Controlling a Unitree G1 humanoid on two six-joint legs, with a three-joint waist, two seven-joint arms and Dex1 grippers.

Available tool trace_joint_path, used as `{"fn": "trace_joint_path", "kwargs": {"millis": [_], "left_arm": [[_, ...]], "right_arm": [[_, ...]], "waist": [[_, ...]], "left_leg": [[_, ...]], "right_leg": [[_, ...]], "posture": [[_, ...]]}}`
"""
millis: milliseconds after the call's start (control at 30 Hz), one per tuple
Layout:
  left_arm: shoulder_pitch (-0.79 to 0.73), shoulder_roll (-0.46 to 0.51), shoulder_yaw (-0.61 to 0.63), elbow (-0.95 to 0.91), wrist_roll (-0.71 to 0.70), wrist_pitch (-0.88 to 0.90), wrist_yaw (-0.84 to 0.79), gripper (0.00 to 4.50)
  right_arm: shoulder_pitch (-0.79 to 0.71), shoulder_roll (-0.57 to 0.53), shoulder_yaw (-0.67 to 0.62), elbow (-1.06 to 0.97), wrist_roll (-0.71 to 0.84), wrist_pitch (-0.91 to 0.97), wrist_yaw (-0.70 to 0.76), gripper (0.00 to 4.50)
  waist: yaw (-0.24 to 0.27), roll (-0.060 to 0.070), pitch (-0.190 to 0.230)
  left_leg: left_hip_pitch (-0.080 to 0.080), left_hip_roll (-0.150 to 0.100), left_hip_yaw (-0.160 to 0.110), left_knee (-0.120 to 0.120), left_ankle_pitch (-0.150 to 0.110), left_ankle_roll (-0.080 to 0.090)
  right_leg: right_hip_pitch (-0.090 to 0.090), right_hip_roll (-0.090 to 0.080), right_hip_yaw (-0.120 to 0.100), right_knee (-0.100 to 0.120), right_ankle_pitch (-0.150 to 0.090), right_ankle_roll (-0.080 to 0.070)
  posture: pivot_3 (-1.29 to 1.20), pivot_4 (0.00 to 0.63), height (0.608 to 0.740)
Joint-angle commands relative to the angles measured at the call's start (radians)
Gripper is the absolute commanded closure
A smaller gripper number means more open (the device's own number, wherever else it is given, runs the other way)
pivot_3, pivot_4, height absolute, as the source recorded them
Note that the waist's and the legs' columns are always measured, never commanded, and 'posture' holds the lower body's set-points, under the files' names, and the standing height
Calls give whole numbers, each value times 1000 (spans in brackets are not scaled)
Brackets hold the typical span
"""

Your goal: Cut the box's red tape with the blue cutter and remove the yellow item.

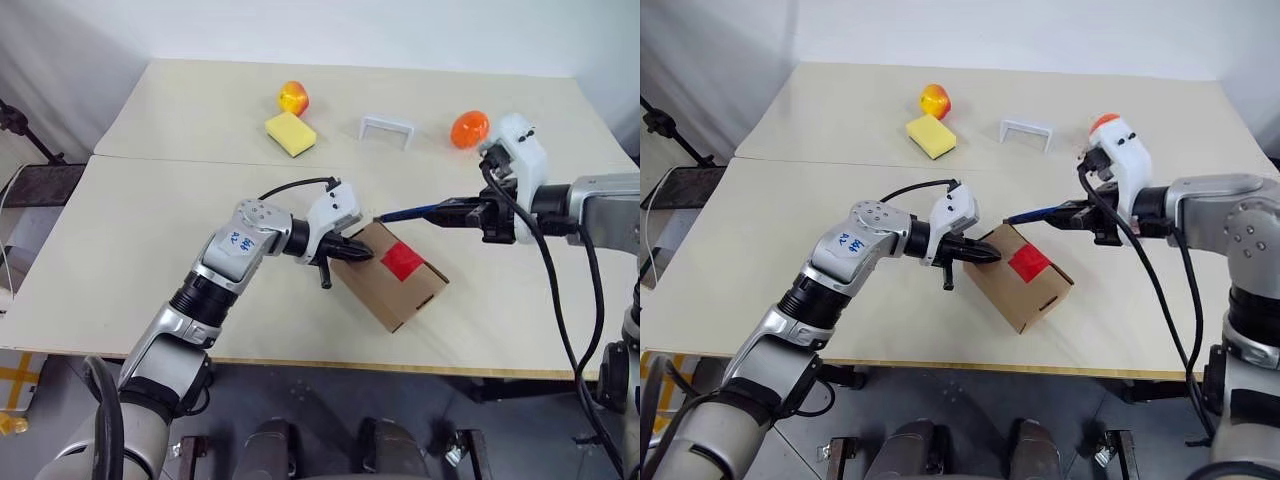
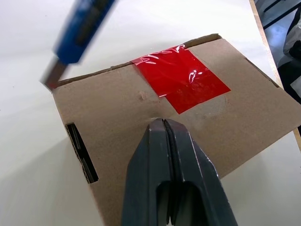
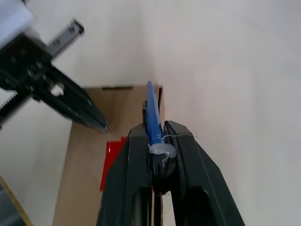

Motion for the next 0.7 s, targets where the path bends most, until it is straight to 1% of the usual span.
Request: {"fn": "trace_joint_path", "kwargs": {"millis": [33,300,567,700], "left_arm": [[10,1,-17,1,21,8,-5,4500],[12,2,-18,-3,20,10,-8,4500],[13,3,-20,-6,20,12,-12,4500],[16,4,-21,-12,19,15,-13,4500]], "right_arm": [[16,-31,-17,-28,-3,-6,-5,4353],[-1,-22,-56,-18,5,-5,-18,4353],[13,-25,-61,-22,6,-2,-25,4353],[47,-41,-38,-32,0,-12,-21,4353]], "waist": [[0,0,0],[0,0,0],[0,0,0],[0,0,0]], "left_leg": [[0,0,0,0,0,0],[0,0,0,0,0,0],[0,0,0,0,0,0],[0,0,0,0,0,0]], "right_leg": [[0,0,0,0,0,0],[0,0,0,0,0,0],[0,0,0,0,0,0],[0,0,0,0,0,0]], "posture": [[0,150,740],[0,150,740],[0,150,740],[0,150,740]]}}
